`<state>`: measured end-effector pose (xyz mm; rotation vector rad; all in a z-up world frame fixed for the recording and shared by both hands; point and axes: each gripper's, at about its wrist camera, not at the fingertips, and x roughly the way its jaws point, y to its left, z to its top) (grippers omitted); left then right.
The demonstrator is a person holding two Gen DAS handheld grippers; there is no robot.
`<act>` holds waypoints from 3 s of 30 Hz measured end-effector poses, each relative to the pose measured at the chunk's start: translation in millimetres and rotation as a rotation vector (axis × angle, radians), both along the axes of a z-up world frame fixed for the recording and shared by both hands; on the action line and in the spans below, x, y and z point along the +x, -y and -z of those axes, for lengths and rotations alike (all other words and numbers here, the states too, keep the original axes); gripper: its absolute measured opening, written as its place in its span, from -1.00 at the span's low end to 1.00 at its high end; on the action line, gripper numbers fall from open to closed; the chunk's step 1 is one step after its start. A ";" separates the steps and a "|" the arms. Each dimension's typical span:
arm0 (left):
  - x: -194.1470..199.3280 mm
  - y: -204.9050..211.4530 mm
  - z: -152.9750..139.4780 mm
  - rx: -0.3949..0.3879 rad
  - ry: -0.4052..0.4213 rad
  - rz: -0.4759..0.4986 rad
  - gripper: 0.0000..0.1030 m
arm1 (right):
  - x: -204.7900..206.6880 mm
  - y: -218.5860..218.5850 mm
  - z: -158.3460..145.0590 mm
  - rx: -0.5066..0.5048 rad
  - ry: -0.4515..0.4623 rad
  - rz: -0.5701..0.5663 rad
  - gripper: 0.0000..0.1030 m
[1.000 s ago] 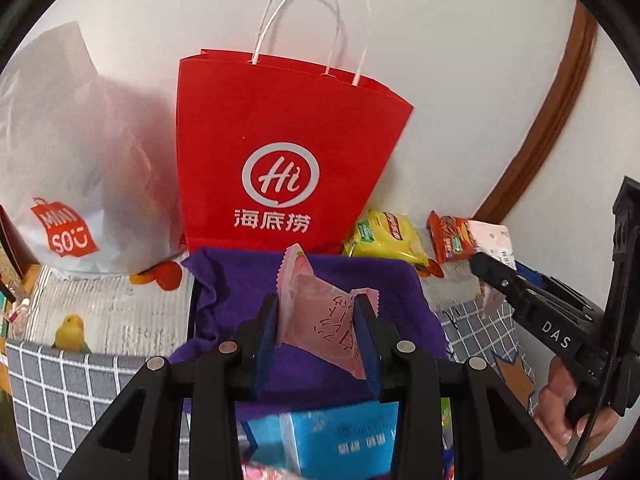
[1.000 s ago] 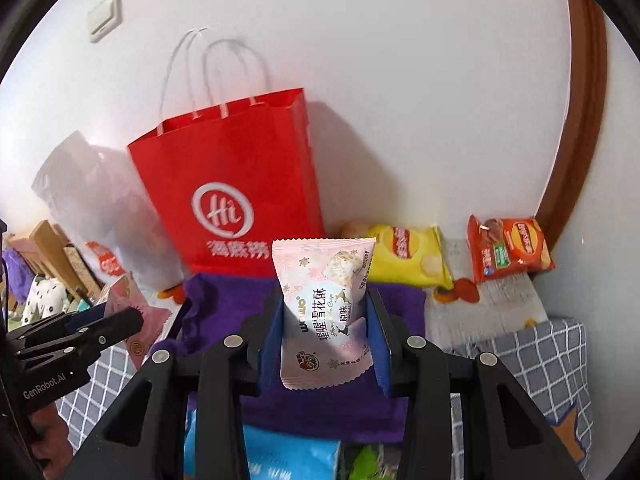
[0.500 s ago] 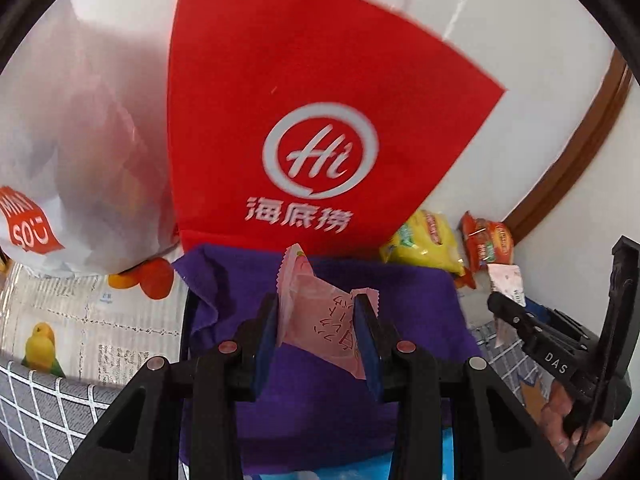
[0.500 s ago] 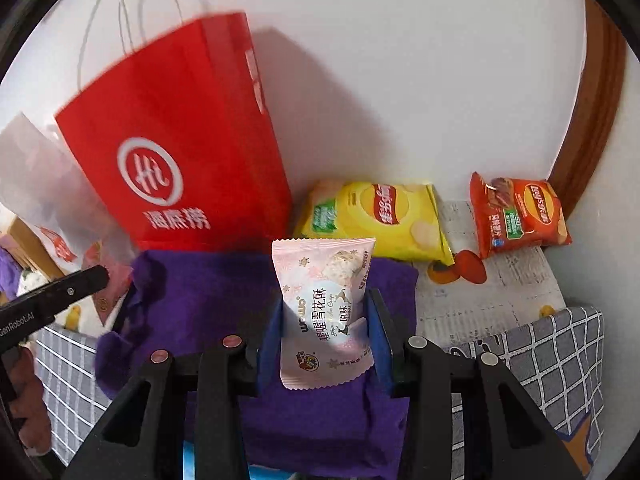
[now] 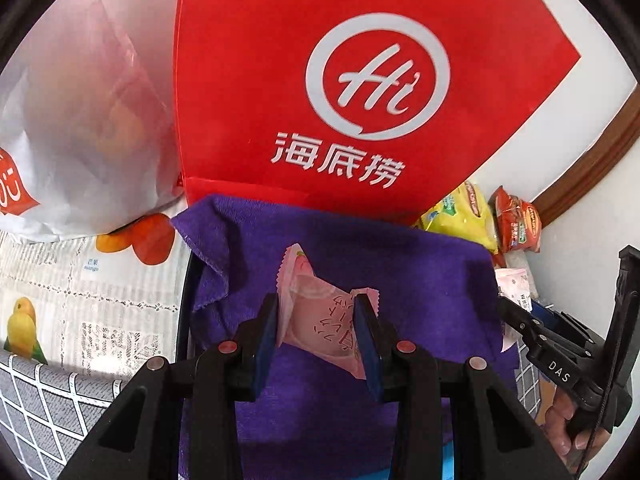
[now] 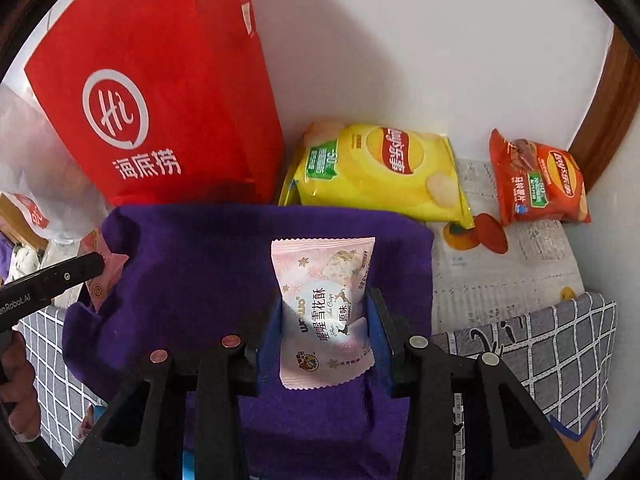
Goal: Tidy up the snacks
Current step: 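Carry both pink packets over the purple towel with both grippers, then open both grippers to drop the packets onto the purple towel, then move the right gripper to the white snack bag and grasp it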
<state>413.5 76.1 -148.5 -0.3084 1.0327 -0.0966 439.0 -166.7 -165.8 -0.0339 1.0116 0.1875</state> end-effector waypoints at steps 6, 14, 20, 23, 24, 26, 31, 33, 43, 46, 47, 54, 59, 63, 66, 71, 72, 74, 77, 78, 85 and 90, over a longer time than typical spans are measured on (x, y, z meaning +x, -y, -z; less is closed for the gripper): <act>2.7 3.2 8.2 0.009 -0.023 0.009 -0.30 | 4.4 0.1 8.4 -0.005 -0.034 0.007 -0.18; 8.1 7.6 17.2 0.005 -0.049 0.015 -0.30 | 6.7 -7.1 14.6 -0.004 -0.065 -0.022 -0.16; 8.8 8.9 18.8 0.002 -0.059 0.021 -0.28 | 7.4 -8.7 15.2 -0.017 -0.073 -0.021 0.05; 8.7 7.1 19.0 -0.005 -0.060 0.019 -0.28 | 6.3 -7.2 10.7 -0.016 -0.060 -0.010 0.21; 8.6 7.1 18.9 -0.008 -0.061 0.021 -0.28 | 4.9 -6.4 7.2 -0.013 -0.049 -0.007 0.23; 8.4 7.3 18.1 -0.019 -0.060 0.027 -0.28 | 1.9 -5.6 0.1 -0.006 -0.029 -0.003 0.27; 6.8 8.2 13.2 -0.043 -0.044 0.042 -0.20 | -6.9 -4.6 -17.1 0.013 0.020 0.005 0.34; 6.4 8.9 10.0 -0.053 -0.044 0.048 0.03 | -12.5 -5.9 -25.2 0.010 0.052 0.012 0.34; -2.8 11.6 -11.9 -0.037 0.004 0.046 0.27 | -32.8 -8.1 -53.5 0.108 0.163 0.015 0.34; -8.3 14.2 -22.6 -0.020 0.049 0.044 0.27 | -37.3 -8.0 -59.8 0.099 0.177 0.027 0.34; -11.2 13.2 -26.1 -0.016 0.059 0.043 0.27 | -40.7 -7.2 -62.7 0.087 0.188 0.037 0.34; -34.8 23.5 -62.1 -0.004 0.132 0.099 0.23 | -83.5 12.4 -76.6 0.019 0.197 0.063 0.34; -64.9 25.8 -87.0 0.005 0.181 0.096 0.27 | -130.3 30.6 -80.0 -0.036 0.183 0.062 0.34; -86.7 26.6 -81.5 0.009 0.106 0.104 0.27 | -166.1 44.2 -75.1 -0.009 0.173 0.082 0.34; -106.7 25.1 -77.2 0.030 0.087 0.088 0.27 | -185.7 49.6 -65.1 0.024 0.144 0.077 0.34; -145.6 17.9 -73.3 0.031 0.069 0.068 0.27 | -218.7 57.2 -32.9 -0.026 0.088 0.088 0.34; -153.5 16.5 -73.0 0.035 0.068 0.065 0.27 | -224.6 59.4 -26.7 -0.038 0.077 0.096 0.34; -168.6 15.1 -72.6 0.041 0.066 0.068 0.27 | -238.0 66.2 -14.2 -0.039 0.048 0.109 0.31; -186.8 13.7 -71.2 0.052 0.063 0.064 0.27 | -256.5 76.8 2.1 -0.021 0.005 0.124 0.05; -192.7 12.9 -70.0 0.052 0.059 0.061 0.27 | -262.9 80.2 8.5 -0.017 -0.013 0.132 0.02; -230.5 12.7 -62.7 0.056 0.037 0.057 0.27 | -280.6 88.1 36.6 0.041 -0.044 0.168 -0.04; -250.3 13.2 -62.6 0.076 0.032 0.051 0.27 | -274.9 87.4 47.0 0.111 -0.022 0.188 -0.10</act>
